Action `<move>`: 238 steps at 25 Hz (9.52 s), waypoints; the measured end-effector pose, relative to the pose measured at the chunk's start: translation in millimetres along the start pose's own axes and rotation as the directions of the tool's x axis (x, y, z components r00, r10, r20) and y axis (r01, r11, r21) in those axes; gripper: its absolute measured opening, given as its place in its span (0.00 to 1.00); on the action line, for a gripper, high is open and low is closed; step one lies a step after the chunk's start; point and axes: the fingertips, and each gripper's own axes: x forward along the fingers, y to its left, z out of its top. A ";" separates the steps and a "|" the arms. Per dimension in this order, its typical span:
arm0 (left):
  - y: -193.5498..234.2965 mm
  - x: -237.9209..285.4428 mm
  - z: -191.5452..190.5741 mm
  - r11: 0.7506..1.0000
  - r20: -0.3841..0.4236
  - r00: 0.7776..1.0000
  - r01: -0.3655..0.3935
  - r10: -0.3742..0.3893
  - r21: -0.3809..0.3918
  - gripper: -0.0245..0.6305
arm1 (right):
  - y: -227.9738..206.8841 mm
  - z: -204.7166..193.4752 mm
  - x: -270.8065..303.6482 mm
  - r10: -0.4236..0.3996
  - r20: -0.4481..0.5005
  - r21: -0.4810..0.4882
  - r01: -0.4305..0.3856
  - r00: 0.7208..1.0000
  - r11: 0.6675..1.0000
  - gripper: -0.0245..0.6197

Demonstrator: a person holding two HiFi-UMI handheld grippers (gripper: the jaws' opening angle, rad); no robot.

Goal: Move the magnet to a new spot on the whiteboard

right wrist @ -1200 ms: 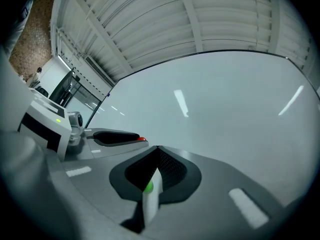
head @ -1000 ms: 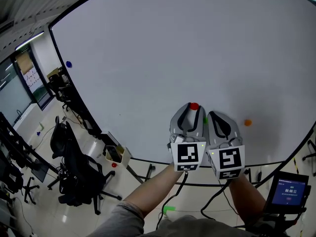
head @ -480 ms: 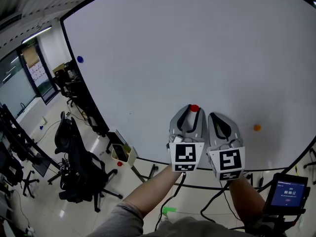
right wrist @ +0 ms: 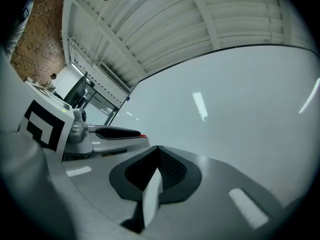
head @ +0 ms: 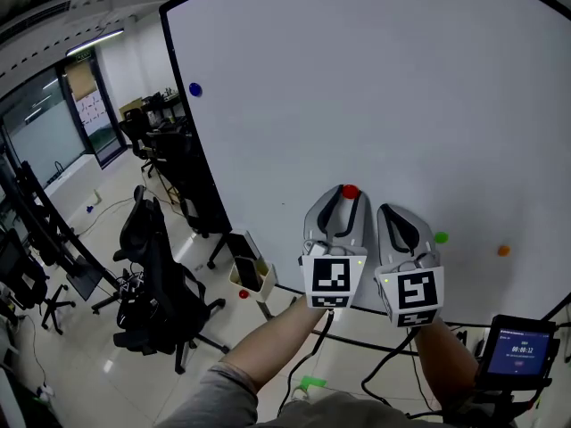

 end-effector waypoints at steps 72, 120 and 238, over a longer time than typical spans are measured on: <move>302.6 -8.0 17.0 0.988 0.111 0.982 -0.152 0.156 -0.042 0.21 | 197.2 92.6 212.4 0.202 0.172 -0.080 -0.191 0.964 0.978 0.05; -185.8 -23.5 -47.2 0.961 -0.107 0.958 0.255 -0.266 -0.106 0.04 | -84.0 -76.4 -117.5 -0.185 -0.185 0.015 0.191 0.965 0.981 0.05; 223.6 -48.7 -32.0 0.987 -0.001 0.987 -0.160 0.160 0.005 0.04 | 181.1 36.9 163.3 0.204 0.064 -0.033 -0.202 0.977 0.979 0.05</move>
